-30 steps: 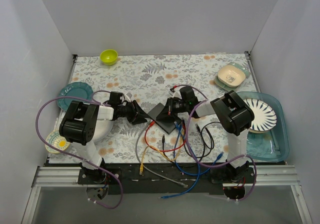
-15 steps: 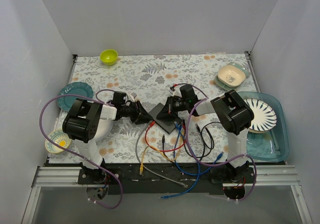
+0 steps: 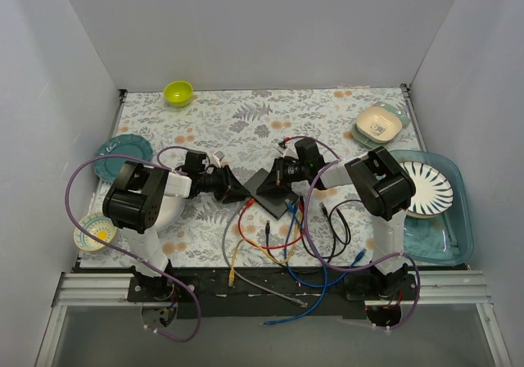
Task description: Pull the plug from the switch port
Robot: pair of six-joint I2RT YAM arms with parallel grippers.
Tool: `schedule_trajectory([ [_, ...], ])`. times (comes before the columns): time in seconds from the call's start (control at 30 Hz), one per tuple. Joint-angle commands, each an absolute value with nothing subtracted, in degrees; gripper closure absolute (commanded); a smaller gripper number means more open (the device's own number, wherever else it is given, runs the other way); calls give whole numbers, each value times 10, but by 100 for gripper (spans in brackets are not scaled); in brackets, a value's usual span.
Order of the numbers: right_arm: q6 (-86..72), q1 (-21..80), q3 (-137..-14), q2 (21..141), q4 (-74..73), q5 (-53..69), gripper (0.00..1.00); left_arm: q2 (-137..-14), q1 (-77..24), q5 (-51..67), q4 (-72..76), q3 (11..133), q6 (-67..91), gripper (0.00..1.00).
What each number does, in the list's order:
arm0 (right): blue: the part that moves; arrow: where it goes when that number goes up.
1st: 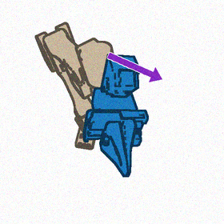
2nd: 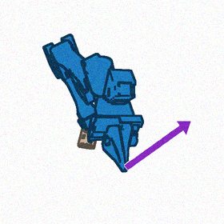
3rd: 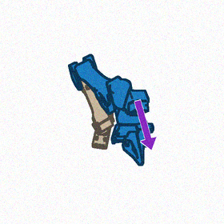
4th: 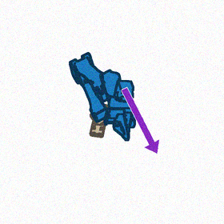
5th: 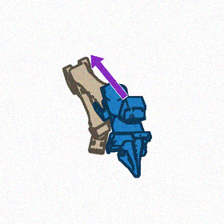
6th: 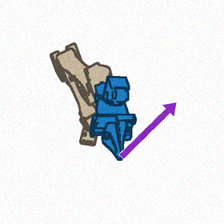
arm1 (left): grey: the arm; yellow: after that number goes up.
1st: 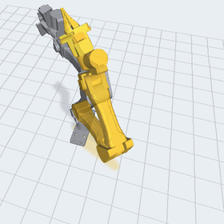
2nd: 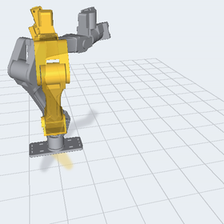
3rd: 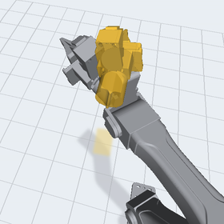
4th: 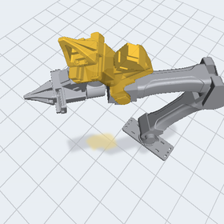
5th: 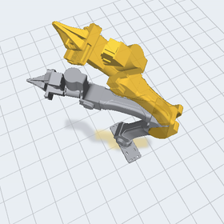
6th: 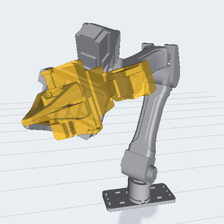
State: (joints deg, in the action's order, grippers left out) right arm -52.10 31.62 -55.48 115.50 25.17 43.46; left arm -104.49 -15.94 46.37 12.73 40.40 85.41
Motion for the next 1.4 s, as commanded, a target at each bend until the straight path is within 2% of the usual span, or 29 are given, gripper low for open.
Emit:
schedule_trajectory([
  [0.0,-487,311,-555,1182,206,402,99,-1042,-168,425,108,381,821,69],
  [0.17,-485,309,-557,1183,205,401,99,-1040,-168,414,90,382,807,69],
  [0.6,-483,309,-558,1190,203,400,99,-1047,-169,421,77,381,802,94],
  [0.77,-478,309,-559,1190,197,397,99,-1047,-169,420,71,383,796,98],
  [0.87,-475,308,-560,1189,193,396,99,-1035,-169,415,48,383,783,94],
  [0.9,-475,309,-561,1188,192,396,99,-1033,-169,412,40,386,775,79],
  [1.0,-475,308,-562,1190,193,395,99,-1028,-169,409,25,388,769,72],
  [1.27,-475,308,-567,1194,192,396,99,-1022,-168,390,16,388,768,71],
  [1.37,-475,308,-566,1194,192,396,99,-1034,-169,391,25,394,780,73],
])
